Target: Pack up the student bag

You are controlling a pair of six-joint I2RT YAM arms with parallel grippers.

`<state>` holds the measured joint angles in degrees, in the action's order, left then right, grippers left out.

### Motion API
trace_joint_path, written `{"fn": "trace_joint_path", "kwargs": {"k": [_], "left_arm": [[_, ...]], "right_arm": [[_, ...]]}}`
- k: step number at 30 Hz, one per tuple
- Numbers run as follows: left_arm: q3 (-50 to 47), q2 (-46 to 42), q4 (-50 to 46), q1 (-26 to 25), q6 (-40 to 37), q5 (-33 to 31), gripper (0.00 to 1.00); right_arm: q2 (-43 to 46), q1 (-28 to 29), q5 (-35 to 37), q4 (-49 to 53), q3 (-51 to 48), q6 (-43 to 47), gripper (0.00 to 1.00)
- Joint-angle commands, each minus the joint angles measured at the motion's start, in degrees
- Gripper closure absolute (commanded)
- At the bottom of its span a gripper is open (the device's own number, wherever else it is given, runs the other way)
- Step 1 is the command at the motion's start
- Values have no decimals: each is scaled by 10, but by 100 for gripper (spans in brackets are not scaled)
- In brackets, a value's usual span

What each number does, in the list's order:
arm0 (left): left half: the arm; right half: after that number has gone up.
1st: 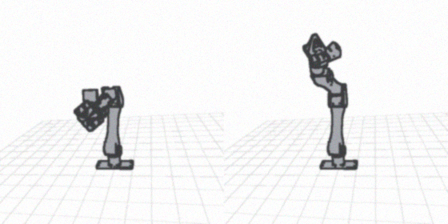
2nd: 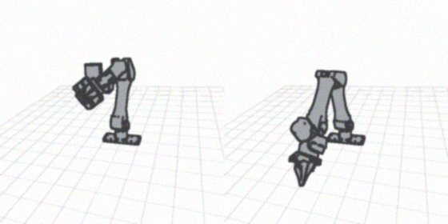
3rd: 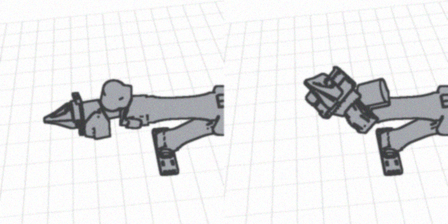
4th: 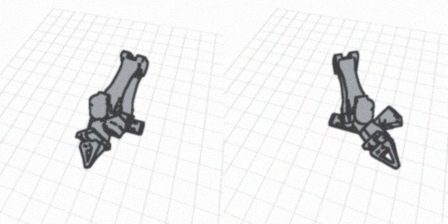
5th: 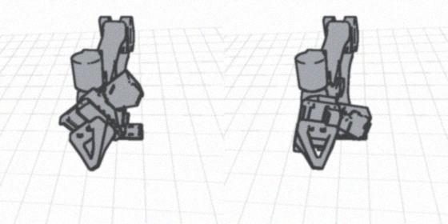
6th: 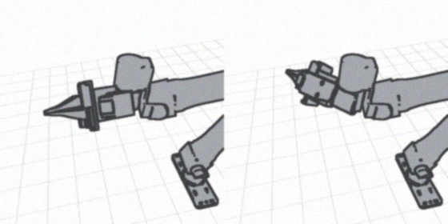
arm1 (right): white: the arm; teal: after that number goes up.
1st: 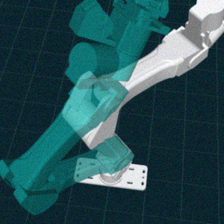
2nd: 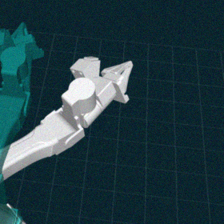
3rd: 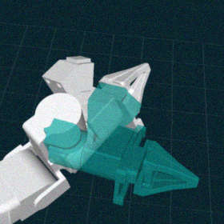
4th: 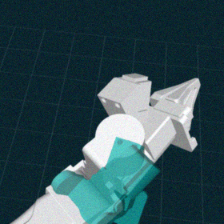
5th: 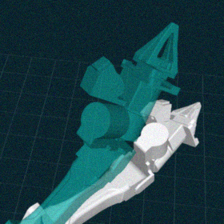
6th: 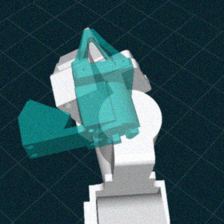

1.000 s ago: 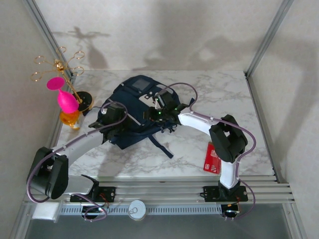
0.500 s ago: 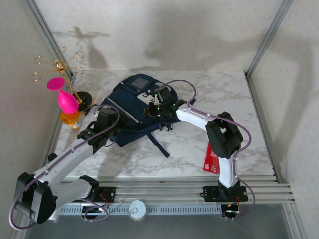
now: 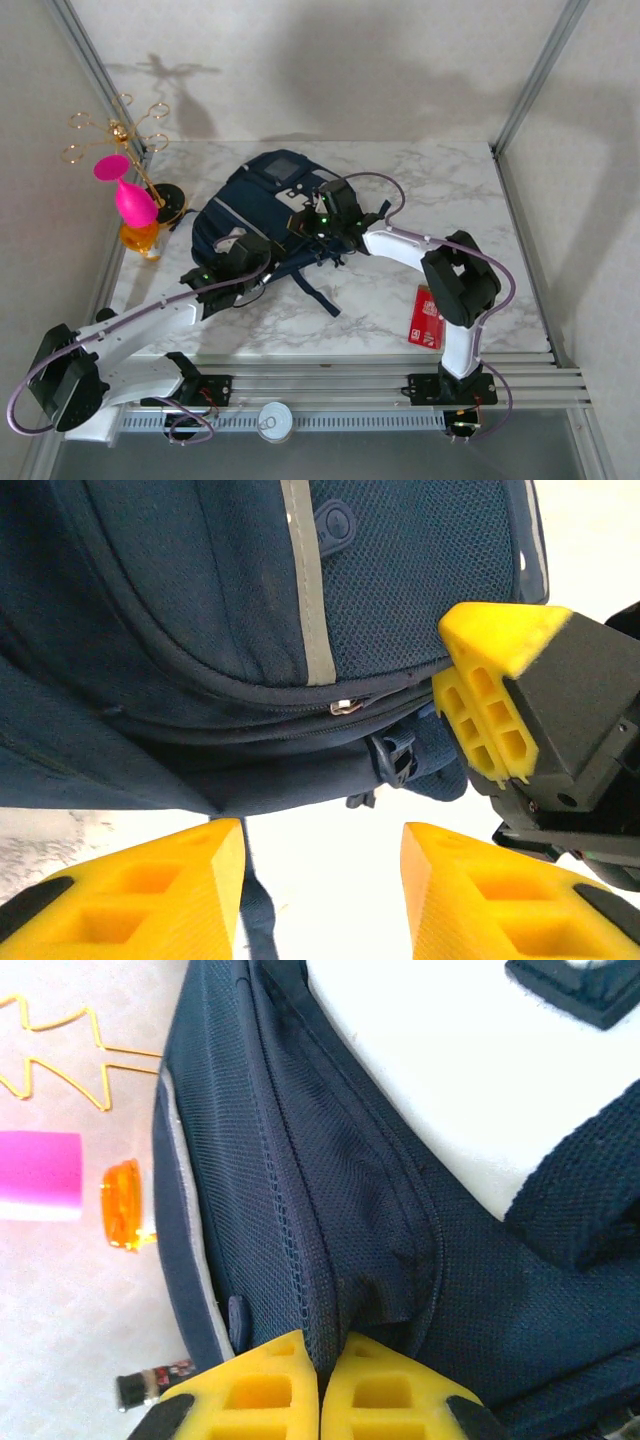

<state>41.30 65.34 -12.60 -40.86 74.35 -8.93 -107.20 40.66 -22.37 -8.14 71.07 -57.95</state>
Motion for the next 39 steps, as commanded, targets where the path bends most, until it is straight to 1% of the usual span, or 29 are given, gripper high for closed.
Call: {"fn": "trace_joint_path", "kwargs": {"k": [1,5,7,9,11,15,17,20,22,24,26,29,32,35,39], "left_arm": [[14,6,29,-15,76,-60,55],[39,39,-9,-19,90,-93,55],[43,51,2,-15,76,-100,55],[57,64,0,0,46,-96,56],[83,81,-12,7,4,-115,57],[122,115,-7,37,-69,-107,61],[128,132,32,55,-106,-90,64],[148,164,80,87,-151,-26,67],[167,176,81,96,-173,-8,68],[168,166,84,90,-188,2,68],[144,143,99,85,-186,15,66],[103,110,90,72,-155,21,65],[87,95,57,41,-119,1,65],[115,108,16,19,-115,-6,65],[177,156,-43,3,-122,-9,65]], "right_arm": [[48,12,-52,-114,-20,-71,100],[69,14,-38,-119,-32,-91,100],[83,19,-23,-118,-43,-96,100],[103,21,-3,-122,-66,-100,100],[126,19,23,-122,-90,-103,100],[150,12,32,-125,-121,-118,100],[166,11,47,-134,-141,-126,100],[179,13,57,-146,-152,-135,100],[175,14,65,-143,-145,-134,100],[162,7,72,-132,-134,-131,100],[146,-1,64,-139,-129,-137,100],[140,-5,54,-153,-122,-142,100],[142,-5,58,-140,-115,-133,100],[141,-5,60,-133,-113,-126,100],[138,-5,60,-137,-113,-129,100]]}}
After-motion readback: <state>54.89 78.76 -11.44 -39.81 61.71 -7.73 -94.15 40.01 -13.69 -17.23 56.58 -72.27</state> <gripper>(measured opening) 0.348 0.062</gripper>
